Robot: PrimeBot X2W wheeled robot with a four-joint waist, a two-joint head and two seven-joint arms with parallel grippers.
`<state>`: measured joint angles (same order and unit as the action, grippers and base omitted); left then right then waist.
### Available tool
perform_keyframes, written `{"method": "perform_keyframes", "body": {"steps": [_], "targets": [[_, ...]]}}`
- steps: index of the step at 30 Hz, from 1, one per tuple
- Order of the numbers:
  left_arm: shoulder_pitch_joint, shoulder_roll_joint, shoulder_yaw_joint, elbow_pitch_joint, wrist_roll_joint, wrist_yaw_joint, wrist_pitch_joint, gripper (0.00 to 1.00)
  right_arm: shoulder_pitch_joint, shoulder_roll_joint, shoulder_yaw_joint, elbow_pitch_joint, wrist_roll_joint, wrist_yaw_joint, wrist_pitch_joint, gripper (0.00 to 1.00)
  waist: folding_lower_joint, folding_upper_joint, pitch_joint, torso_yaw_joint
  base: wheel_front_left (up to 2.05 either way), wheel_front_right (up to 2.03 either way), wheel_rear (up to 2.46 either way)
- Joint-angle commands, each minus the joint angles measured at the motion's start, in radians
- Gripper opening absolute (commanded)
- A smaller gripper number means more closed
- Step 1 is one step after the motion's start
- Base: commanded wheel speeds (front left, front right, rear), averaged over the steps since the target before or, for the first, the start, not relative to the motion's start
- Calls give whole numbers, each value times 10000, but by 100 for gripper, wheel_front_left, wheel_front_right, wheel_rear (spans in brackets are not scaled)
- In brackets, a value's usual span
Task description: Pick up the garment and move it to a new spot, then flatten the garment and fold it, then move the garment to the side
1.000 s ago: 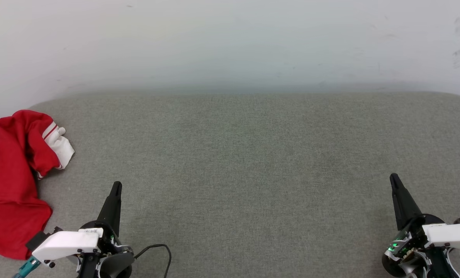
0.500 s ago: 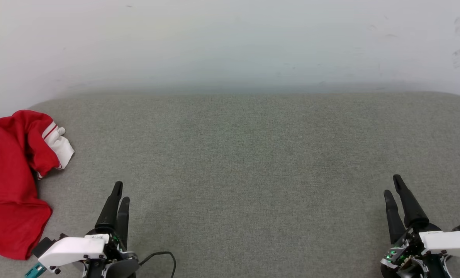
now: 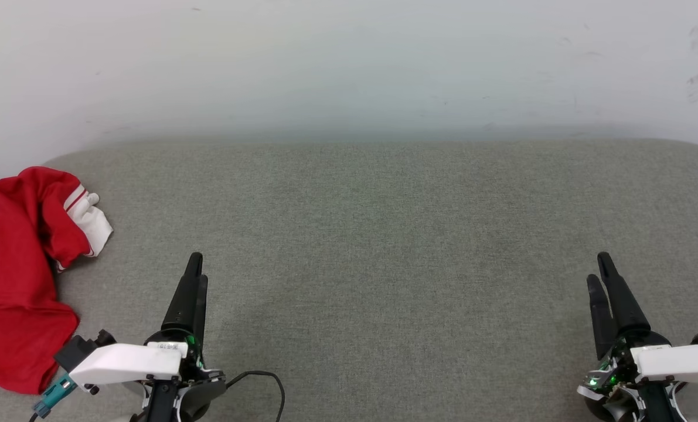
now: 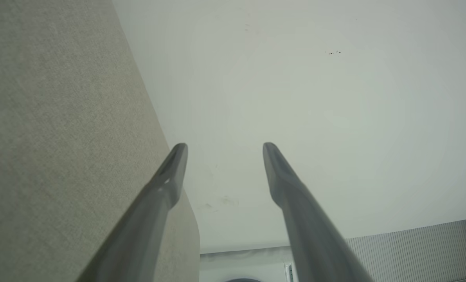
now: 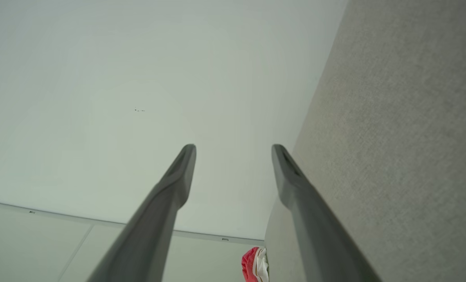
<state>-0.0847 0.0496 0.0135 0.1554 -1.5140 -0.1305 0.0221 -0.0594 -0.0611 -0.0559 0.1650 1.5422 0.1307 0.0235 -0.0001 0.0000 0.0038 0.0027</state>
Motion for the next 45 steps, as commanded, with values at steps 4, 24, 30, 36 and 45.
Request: {"method": "perform_keyframes", "body": {"steps": [4,24,30,36,45], "targets": [[-249,53,-166,-526,906,-1,-217,100,-90,-284,87,-359,-1217,2,-234,100,1,0,0,17,0,0,0],[-97,152,-453,-1214,6400,-1,-964,100,227,2,-19,-1089,-7126,1,-832,100,1,0,-6,59,0,0,0],[-63,290,-564,-1264,7731,20,-1161,100,290,18,13,-1308,-8264,1,-813,100,1,0,2,72,0,0,0],[-17,437,-727,-1288,8777,199,-1342,100,343,36,-67,-1538,-9405,1,-696,100,1,0,1,105,0,0,0],[51,652,-948,-1113,9892,482,-1607,100,440,80,-158,-1828,-10793,0,-444,100,1,0,4,124,0,0,0]]}}
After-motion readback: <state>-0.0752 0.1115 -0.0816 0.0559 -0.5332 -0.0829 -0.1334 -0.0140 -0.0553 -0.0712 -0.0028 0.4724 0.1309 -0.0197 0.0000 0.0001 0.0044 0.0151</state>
